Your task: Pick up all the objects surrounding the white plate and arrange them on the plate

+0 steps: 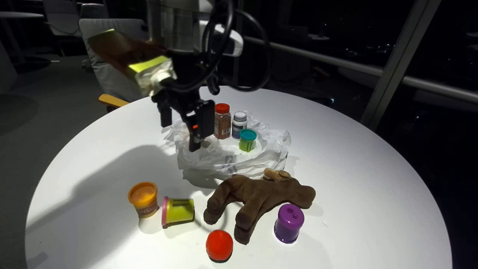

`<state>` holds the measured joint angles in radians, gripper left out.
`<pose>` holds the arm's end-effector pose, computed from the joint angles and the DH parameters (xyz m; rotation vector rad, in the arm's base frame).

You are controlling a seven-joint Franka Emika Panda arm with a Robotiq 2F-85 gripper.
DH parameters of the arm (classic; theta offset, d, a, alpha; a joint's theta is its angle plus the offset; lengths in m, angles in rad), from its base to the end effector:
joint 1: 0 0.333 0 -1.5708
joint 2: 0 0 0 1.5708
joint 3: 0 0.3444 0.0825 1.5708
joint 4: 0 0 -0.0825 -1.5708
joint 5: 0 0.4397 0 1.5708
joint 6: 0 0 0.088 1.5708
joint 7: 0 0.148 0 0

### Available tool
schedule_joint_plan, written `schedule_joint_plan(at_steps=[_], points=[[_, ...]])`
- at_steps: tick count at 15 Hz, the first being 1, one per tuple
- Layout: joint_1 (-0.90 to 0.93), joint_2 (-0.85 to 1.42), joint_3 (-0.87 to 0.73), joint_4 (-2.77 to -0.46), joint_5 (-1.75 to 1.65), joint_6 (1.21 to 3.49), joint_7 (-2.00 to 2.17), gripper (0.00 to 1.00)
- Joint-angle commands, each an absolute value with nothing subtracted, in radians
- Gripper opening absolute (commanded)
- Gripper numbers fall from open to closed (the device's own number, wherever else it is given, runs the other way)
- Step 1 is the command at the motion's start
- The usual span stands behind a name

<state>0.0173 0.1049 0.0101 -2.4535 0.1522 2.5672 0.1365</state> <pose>0.5182 0.0153 0.1981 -3.0355 0.3609 -0.0027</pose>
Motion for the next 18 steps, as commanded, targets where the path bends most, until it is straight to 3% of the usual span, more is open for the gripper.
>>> schedule_joint_plan(at_steps=[1, 8, 13, 18], points=[[0.047, 0.052, 0.046, -2.64, 0.178, 2.759, 0.146, 1.0], [0.147, 0.134, 0.014, -2.727, -0.05, 2.939, 0.362, 1.0], [0.25, 0.174, -0.127, -2.695, -0.341, 2.926, 0.623, 1.0], [0.25, 0.216, -0.118, -2.672, -0.343, 2.91, 0.652, 1.0]])
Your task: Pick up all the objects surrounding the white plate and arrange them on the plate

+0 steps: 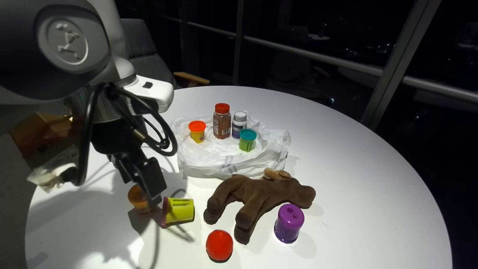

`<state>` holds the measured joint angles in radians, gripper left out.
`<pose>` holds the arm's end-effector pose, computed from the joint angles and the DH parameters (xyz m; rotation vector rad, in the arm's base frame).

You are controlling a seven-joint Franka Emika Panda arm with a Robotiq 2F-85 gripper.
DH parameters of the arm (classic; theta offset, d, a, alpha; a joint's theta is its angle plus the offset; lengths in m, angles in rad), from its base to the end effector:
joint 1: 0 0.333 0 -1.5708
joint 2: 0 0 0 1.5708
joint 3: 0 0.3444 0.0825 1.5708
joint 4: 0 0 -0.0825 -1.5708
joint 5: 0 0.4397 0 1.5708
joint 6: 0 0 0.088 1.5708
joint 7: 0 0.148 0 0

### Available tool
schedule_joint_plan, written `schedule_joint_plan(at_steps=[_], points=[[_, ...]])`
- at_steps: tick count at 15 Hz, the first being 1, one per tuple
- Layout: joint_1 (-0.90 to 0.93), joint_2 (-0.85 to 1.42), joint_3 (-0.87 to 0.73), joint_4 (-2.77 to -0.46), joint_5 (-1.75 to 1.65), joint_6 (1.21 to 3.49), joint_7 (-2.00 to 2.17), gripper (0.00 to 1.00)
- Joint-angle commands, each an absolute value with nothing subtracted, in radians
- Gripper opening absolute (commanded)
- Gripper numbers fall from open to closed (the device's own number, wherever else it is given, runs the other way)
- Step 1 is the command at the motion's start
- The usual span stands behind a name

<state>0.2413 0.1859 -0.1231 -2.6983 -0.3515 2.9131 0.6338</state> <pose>0.4213 0.0638 0.1060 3.0392 -0.2615 0.0969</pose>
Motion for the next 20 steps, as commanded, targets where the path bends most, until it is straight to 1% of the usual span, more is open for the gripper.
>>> schedule_joint_plan(at_steps=[1, 3, 4, 5, 7, 8, 11, 13, 15, 17, 20], points=[[0.242, 0.225, -0.107, -2.67, -0.326, 2.908, 0.64, 1.0], [0.241, 0.242, -0.105, -2.661, -0.318, 2.91, 0.641, 1.0], [0.241, 0.247, -0.108, -2.658, -0.319, 2.913, 0.644, 0.75], [0.24, 0.251, -0.109, -2.654, -0.317, 2.914, 0.645, 0.74], [0.238, 0.242, -0.107, -2.657, -0.312, 2.918, 0.643, 0.58], [0.239, 0.235, -0.109, -2.658, -0.311, 2.919, 0.645, 0.49], [0.236, 0.185, -0.1, -2.676, -0.296, 2.888, 0.641, 0.28], [0.258, 0.117, -0.105, -2.686, -0.263, 2.832, 0.632, 0.28], [0.22, 0.039, -0.037, -2.666, -0.155, 2.725, 0.586, 0.28], [0.214, -0.006, -0.023, -2.594, -0.141, 2.641, 0.621, 0.28], [0.177, 0.03, 0.017, -2.443, -0.103, 2.59, 0.597, 0.28]])
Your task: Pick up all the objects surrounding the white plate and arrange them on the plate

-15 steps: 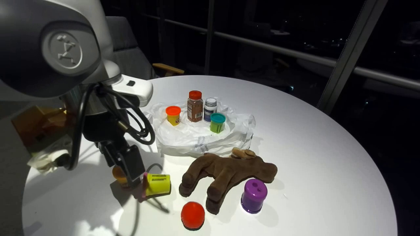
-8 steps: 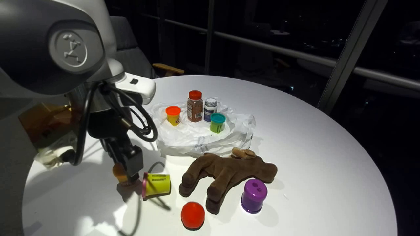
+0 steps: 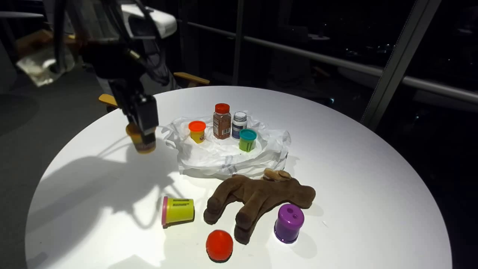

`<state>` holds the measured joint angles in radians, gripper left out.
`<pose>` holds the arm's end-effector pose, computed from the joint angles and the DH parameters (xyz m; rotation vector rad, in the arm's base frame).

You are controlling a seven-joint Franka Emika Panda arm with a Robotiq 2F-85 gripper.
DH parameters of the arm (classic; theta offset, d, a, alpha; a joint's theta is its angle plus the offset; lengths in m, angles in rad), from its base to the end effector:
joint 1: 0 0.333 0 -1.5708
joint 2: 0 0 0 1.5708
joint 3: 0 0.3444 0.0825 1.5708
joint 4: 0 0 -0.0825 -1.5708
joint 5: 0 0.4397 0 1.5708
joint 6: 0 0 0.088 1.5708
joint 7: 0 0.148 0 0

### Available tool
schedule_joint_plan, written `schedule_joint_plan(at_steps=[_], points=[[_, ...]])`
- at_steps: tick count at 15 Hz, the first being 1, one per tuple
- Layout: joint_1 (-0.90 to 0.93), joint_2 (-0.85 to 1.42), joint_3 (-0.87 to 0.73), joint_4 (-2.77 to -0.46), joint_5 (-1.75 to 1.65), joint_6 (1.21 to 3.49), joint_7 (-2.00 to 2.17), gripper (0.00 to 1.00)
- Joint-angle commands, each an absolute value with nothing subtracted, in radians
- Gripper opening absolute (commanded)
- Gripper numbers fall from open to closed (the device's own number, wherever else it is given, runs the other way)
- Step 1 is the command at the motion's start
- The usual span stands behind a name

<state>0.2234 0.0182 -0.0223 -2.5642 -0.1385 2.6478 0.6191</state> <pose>0.4793 0.0987 0.2049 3.0661 -0.4605 0.1361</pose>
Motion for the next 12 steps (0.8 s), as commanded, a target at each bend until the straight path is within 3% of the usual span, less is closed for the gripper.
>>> schedule_joint_plan(at_steps=[1, 12], points=[[0.16, 0.08, 0.015, -2.387, -0.136, 2.606, 0.621, 0.28], [0.155, 0.459, -0.114, -2.04, -0.183, 2.634, 0.644, 0.28]])
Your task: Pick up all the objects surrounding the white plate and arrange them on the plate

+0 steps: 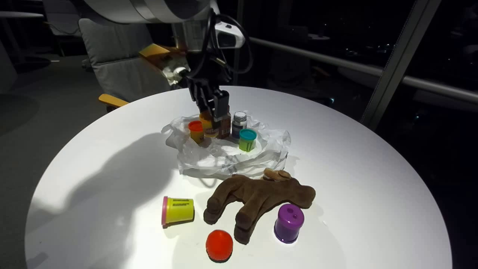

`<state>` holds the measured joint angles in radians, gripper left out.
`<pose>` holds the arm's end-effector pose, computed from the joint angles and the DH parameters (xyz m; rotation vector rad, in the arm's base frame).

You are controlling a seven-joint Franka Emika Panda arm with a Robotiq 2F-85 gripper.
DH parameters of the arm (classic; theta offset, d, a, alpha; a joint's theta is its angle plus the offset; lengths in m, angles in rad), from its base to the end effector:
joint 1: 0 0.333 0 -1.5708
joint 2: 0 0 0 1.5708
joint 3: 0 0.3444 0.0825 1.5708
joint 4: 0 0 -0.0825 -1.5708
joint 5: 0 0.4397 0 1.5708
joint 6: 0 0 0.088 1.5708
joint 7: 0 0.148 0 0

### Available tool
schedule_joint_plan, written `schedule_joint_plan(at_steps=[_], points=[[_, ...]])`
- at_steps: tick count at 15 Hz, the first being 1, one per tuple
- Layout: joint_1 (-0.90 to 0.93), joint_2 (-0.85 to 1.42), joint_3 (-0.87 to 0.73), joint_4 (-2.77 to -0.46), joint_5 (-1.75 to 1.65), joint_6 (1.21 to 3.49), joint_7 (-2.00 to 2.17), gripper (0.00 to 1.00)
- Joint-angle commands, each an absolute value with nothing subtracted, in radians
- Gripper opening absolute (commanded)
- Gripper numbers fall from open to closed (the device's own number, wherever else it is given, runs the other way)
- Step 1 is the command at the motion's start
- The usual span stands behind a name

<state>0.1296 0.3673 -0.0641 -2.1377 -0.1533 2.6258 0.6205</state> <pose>0.6323 0.0413 0.1844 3.0058 -0.6414 0.2289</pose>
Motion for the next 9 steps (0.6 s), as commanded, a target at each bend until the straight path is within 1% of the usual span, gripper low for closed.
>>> schedule_joint_plan(at_steps=[1, 9], points=[[0.162, 0.487, -0.135, -2.018, -0.189, 2.638, 0.653, 0.28], [0.142, 0.617, -0.21, -1.927, -0.151, 2.675, 0.622, 0.28]])
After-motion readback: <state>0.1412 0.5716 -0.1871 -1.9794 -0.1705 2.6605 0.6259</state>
